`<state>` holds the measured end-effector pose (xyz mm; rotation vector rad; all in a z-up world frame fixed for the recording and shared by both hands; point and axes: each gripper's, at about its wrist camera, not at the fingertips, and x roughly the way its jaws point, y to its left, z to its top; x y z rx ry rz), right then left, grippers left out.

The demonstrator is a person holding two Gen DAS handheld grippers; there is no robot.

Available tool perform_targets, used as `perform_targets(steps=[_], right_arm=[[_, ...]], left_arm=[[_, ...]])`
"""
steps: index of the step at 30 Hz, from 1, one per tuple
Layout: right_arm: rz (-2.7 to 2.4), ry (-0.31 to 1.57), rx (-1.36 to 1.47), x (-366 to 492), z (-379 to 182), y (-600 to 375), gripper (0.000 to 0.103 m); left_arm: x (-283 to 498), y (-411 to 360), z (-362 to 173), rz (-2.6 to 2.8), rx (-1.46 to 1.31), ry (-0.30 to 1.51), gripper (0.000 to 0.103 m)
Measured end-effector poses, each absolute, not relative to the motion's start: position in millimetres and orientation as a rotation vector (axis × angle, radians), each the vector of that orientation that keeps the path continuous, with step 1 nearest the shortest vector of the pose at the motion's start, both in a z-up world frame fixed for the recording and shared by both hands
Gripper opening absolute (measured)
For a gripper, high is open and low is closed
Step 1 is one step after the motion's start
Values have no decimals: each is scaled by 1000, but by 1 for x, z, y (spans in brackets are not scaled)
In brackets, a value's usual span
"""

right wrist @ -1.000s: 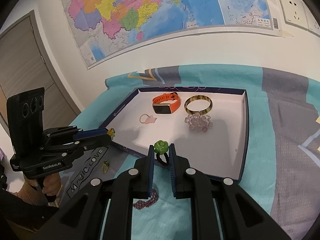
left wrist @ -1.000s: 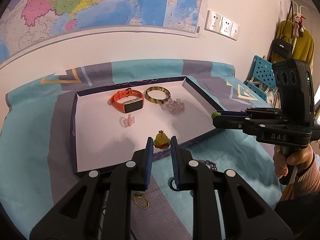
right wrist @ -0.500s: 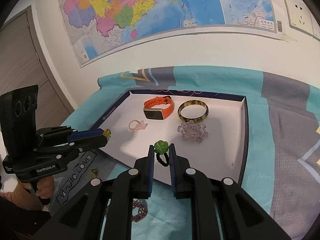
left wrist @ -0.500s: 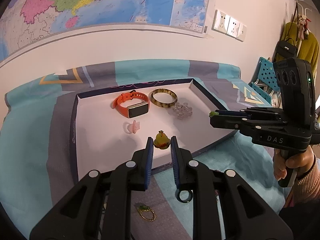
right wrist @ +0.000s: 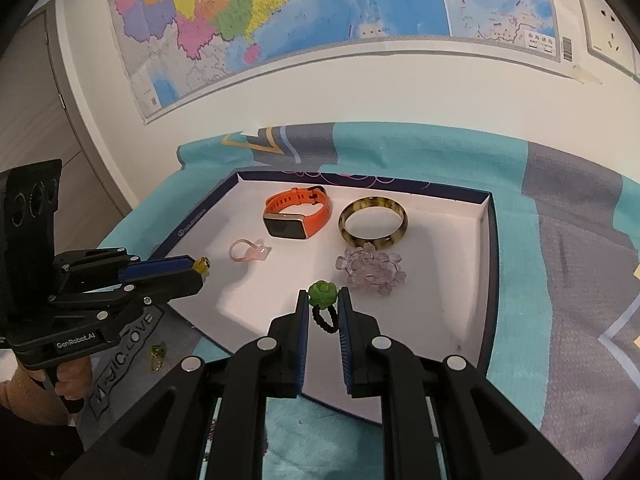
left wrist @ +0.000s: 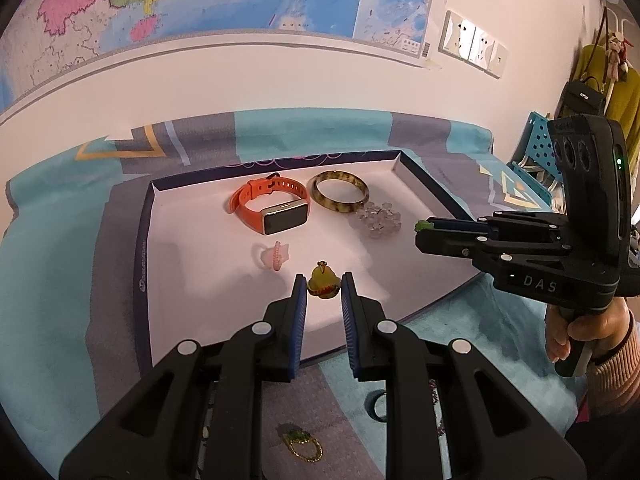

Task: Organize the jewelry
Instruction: 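Carry the yellow pendant and green ring with both tools into the box, then open both tools to release the yellow pendant and green ring in the box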

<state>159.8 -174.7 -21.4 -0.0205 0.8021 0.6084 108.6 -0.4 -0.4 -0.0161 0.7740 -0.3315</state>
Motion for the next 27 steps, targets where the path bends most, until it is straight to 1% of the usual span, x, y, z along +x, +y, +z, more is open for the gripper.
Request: perform_targets(steps=[27], right_arm=[[558, 838, -70, 181, -36, -162, 14]], left_arm=[[140, -5, -21, -290, -18, 839, 18]])
